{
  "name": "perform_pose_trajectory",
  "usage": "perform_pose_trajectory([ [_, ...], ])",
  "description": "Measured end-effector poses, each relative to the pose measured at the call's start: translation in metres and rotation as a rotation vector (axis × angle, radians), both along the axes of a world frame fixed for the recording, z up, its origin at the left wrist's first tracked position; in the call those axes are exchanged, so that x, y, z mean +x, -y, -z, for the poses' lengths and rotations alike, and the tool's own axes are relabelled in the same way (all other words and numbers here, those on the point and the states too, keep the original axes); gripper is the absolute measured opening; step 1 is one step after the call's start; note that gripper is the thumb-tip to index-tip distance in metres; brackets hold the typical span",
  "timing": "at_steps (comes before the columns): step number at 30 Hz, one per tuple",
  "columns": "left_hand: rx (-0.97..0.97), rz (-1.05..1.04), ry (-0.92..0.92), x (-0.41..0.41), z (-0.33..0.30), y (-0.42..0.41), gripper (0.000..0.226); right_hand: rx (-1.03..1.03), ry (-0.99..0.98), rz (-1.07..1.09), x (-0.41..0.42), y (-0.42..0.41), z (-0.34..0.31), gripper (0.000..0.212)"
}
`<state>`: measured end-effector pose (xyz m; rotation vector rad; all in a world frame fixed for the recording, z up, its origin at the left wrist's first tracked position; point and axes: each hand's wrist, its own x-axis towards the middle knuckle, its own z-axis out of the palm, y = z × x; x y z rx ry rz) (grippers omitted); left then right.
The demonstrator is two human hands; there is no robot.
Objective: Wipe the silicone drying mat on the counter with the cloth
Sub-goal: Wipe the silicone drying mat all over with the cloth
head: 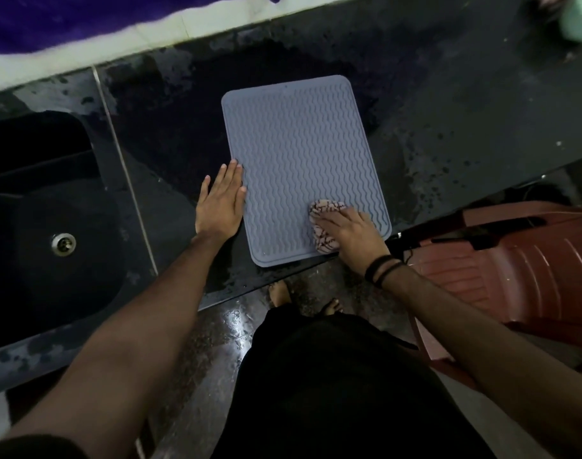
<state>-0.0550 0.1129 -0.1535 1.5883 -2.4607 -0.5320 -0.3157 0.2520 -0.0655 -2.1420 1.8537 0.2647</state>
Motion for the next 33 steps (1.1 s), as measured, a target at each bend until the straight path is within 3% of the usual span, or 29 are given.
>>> perform_pose_trajectory([
  [9,0.063,-0.055,0.004,-0.006,-0.004,-0.001,0.052,-0.032,-0.080,0.032,-0.037,-0.039,-0.007,0.046],
  [13,0.072,-0.070,0.010,-0.008,-0.004,-0.002,0.052,-0.107,0.025,0.154,-0.021,-0.012,-0.004,0.059],
  [16,0.067,-0.055,0.019,-0.007,-0.004,-0.002,0.052,-0.033,0.056,0.056,-0.006,-0.010,0.008,0.066],
  [23,0.043,-0.088,0.042,-0.013,-0.004,-0.004,0.051,0.070,-0.054,-0.078,-0.029,-0.032,-0.002,0.054],
  [26,0.033,-0.068,0.039,-0.009,-0.006,-0.002,0.051,-0.062,0.091,0.001,-0.001,-0.005,-0.015,0.049],
  [29,0.010,0.026,0.040,0.002,-0.009,0.006,0.050,-0.157,0.235,-0.035,0.051,0.031,-0.012,0.062],
  [33,0.046,0.125,0.059,0.020,-0.009,0.019,0.051,-0.062,0.173,-0.123,0.115,0.064,0.012,0.065],
])
